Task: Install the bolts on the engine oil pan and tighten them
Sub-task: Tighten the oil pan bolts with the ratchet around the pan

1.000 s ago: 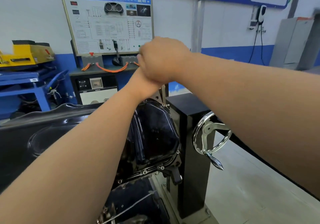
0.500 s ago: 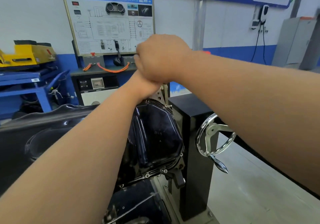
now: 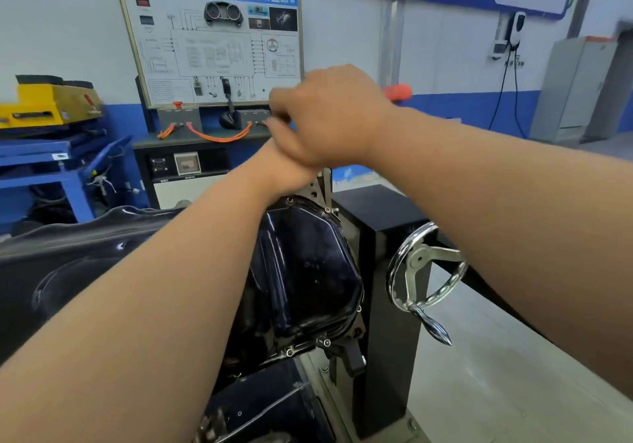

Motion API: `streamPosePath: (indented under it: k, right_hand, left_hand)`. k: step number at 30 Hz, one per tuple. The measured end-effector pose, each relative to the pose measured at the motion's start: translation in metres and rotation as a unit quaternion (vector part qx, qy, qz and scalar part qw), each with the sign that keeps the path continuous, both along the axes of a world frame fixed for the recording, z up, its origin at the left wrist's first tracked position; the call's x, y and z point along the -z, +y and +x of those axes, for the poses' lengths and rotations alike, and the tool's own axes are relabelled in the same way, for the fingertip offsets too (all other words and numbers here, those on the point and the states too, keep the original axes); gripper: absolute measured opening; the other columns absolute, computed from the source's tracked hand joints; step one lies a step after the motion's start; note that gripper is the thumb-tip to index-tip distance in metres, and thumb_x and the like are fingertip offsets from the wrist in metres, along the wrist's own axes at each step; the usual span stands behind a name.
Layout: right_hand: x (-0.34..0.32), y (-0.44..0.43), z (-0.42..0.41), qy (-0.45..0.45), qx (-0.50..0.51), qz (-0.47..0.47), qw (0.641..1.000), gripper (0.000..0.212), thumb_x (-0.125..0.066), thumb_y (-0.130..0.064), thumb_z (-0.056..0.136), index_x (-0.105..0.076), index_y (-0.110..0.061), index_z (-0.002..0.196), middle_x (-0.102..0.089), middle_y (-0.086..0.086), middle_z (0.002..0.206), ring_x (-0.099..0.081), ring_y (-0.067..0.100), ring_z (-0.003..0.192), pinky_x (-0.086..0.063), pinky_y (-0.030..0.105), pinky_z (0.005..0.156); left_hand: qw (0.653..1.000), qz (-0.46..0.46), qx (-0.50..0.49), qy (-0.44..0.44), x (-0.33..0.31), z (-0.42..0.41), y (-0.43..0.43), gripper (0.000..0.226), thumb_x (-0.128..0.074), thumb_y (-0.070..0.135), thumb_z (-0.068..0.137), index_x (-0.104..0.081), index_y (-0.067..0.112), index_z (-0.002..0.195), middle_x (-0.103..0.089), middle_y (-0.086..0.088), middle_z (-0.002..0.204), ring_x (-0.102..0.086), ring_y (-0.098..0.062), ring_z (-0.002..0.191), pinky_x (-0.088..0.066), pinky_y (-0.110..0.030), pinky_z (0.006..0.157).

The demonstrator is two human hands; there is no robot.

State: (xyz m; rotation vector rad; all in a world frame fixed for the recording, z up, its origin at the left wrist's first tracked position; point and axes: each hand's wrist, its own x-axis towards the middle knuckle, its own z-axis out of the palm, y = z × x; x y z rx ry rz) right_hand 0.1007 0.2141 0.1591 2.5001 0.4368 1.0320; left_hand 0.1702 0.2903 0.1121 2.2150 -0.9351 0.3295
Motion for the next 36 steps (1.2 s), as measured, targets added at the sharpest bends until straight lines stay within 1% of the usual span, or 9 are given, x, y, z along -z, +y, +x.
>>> streamPosePath:
  k: [4,8,12,16,18,22,26,30,36]
  right_hand:
    - [0.001,-0.014,0.001,0.006,0.056,0.085,0.995,0.029,-0.036,-0.027,0.096,-0.061,-0.011,0.098,-0.058,0.011,0.082,-0.056,0.030,0.079,-0.034,0.033,0.062]
    - [-0.018,-0.004,0.002,0.207,0.100,0.257,0.939,0.029,-0.046,-0.003,0.092,-0.046,-0.010,0.064,-0.051,0.006,0.047,-0.044,0.005,0.026,-0.034,0.015,0.030]
    - [-0.007,-0.007,0.001,0.094,0.094,0.030,0.991,0.028,-0.040,-0.014,0.094,-0.045,-0.005,0.068,-0.048,0.011,0.057,-0.043,0.024,0.050,-0.030,0.028,0.044]
    - [0.008,-0.014,-0.007,0.026,-0.044,-0.125,0.991,0.047,-0.015,-0.036,0.089,-0.054,-0.009,0.085,-0.058,0.012,0.073,-0.049,0.032,0.063,-0.029,0.034,0.054]
    - [0.006,-0.012,-0.005,0.026,-0.006,-0.075,0.997,0.040,-0.024,-0.033,0.094,-0.056,-0.010,0.089,-0.052,0.010,0.069,-0.046,0.030,0.064,-0.030,0.035,0.057]
    - [-0.012,0.009,-0.005,0.189,0.057,0.224,0.954,0.028,-0.040,-0.007,0.093,-0.050,0.000,0.068,-0.044,0.006,0.060,-0.047,0.013,0.035,-0.039,0.021,0.036]
    - [-0.013,0.005,-0.005,0.177,0.068,0.164,0.968,0.025,-0.040,-0.018,0.098,-0.059,-0.005,0.089,-0.058,0.012,0.087,-0.060,0.031,0.081,-0.039,0.027,0.054]
    - [0.002,-0.009,-0.001,0.030,-0.036,-0.039,0.998,0.025,-0.033,-0.033,0.095,-0.044,-0.016,0.080,-0.032,0.002,0.059,-0.044,0.030,0.062,-0.031,0.033,0.056]
    - [0.002,-0.001,0.006,0.071,0.047,0.187,0.979,0.021,-0.044,-0.022,0.084,-0.037,-0.016,0.065,-0.037,0.001,0.066,-0.042,0.026,0.063,-0.033,0.034,0.064]
  left_hand:
    - [0.995,-0.097,-0.002,0.023,0.015,-0.015,-0.010,0.022,-0.069,0.013,0.071,-0.061,0.007,0.090,-0.062,-0.002,0.082,-0.051,-0.013,0.070,-0.047,-0.033,0.066]
    - [0.993,-0.078,-0.076,0.035,0.025,-0.014,-0.013,0.078,-0.079,0.039,0.066,-0.035,0.014,0.126,-0.044,0.000,0.121,-0.046,-0.017,0.109,-0.044,-0.034,0.089]
    - [0.996,-0.076,-0.033,0.027,0.017,-0.014,-0.003,0.029,-0.073,0.029,0.075,-0.053,0.015,0.091,-0.048,0.010,0.081,-0.046,-0.002,0.067,-0.039,-0.013,0.063]
    - [0.999,-0.036,-0.001,0.037,0.016,-0.014,-0.002,0.018,-0.064,0.007,0.086,-0.061,0.017,0.100,-0.061,0.000,0.099,-0.049,0.004,0.080,-0.048,-0.016,0.084]
    - [0.998,-0.038,-0.018,0.043,0.015,-0.014,-0.006,0.023,-0.061,0.003,0.085,-0.062,-0.004,0.106,-0.061,-0.016,0.098,-0.044,-0.015,0.084,-0.047,-0.040,0.084]
    - [0.990,-0.111,-0.086,0.002,0.020,-0.017,-0.005,0.025,-0.068,0.024,0.078,-0.052,0.005,0.076,-0.048,0.000,0.064,-0.038,-0.011,0.056,-0.036,-0.018,0.053]
    - [0.988,-0.132,-0.070,0.022,0.018,-0.020,-0.003,0.025,-0.065,0.017,0.081,-0.061,-0.004,0.093,-0.058,-0.018,0.076,-0.040,-0.013,0.064,-0.037,-0.026,0.061]
    - [0.997,-0.054,-0.053,-0.022,0.015,-0.022,-0.002,0.011,-0.060,0.008,0.086,-0.060,0.006,0.097,-0.060,-0.011,0.085,-0.041,-0.012,0.069,-0.043,-0.029,0.065]
    - [0.991,0.005,-0.127,-0.051,0.008,-0.017,0.008,0.024,-0.049,0.008,0.091,-0.050,0.012,0.067,-0.055,-0.008,0.070,-0.039,-0.019,0.072,-0.032,-0.027,0.058]
